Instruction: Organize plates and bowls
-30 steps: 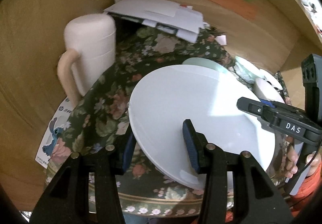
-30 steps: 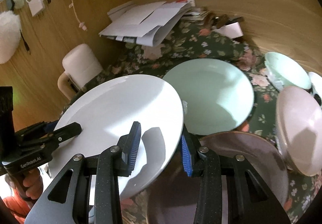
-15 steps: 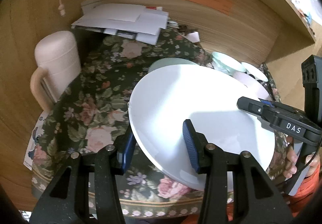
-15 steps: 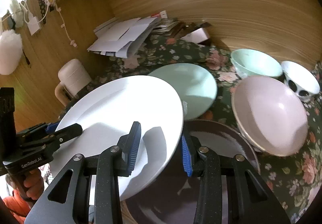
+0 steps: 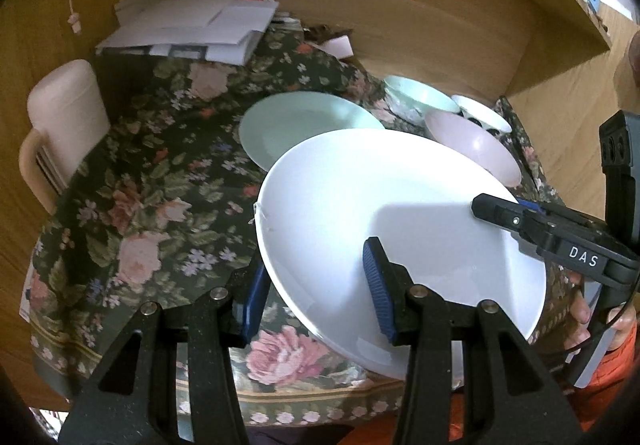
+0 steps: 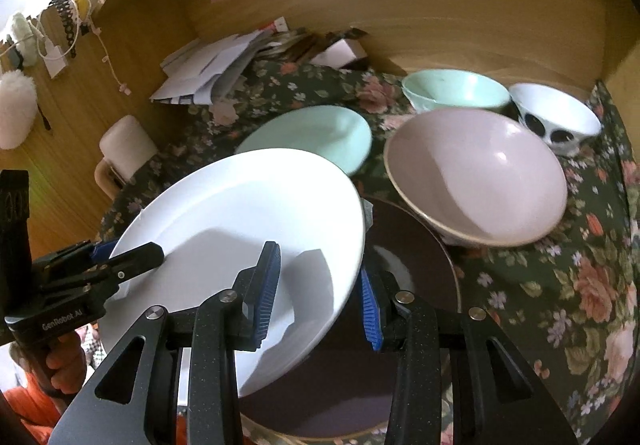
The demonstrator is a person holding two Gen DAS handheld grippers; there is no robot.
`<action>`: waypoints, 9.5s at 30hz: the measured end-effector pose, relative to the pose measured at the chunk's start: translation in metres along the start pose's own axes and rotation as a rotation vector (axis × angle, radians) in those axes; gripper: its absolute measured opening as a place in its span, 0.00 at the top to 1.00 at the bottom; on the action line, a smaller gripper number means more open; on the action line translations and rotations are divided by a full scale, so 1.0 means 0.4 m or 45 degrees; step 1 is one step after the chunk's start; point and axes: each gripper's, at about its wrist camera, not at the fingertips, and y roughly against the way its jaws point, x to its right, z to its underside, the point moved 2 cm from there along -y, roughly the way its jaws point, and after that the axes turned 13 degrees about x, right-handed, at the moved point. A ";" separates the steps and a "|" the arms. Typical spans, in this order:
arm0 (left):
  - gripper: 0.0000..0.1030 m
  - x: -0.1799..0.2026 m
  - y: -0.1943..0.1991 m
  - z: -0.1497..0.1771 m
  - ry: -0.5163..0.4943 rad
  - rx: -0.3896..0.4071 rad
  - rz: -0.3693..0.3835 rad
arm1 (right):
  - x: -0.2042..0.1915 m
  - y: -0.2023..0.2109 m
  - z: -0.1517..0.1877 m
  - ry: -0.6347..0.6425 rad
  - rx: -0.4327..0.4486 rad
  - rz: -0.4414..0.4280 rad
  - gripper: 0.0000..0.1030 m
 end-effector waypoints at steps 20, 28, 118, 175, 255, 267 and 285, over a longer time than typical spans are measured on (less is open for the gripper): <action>0.56 0.075 -0.089 0.057 -0.059 -0.122 0.034 | 0.099 -0.004 0.060 -0.094 -0.073 0.054 0.67; 0.56 0.078 -0.109 0.066 -0.047 -0.151 0.040 | 0.109 -0.008 0.062 -0.105 -0.082 0.053 0.67; 0.12 -0.213 -0.325 -0.179 0.073 -0.069 -0.220 | 0.033 -0.400 -0.257 0.211 -0.307 0.085 0.49; 0.44 -0.290 -0.365 -0.128 0.058 -0.159 -0.185 | -0.175 -0.501 -0.115 0.204 -0.419 -0.097 0.68; 0.46 0.075 -0.067 0.022 -0.160 -0.046 0.034 | 0.053 0.012 0.047 -0.057 -0.086 -0.075 0.69; 0.46 0.081 -0.110 0.049 -0.156 -0.113 0.055 | 0.082 0.001 0.066 -0.098 -0.118 -0.051 0.69; 0.46 0.095 -0.149 0.050 -0.202 -0.151 0.039 | 0.094 0.010 0.064 -0.125 -0.121 -0.044 0.67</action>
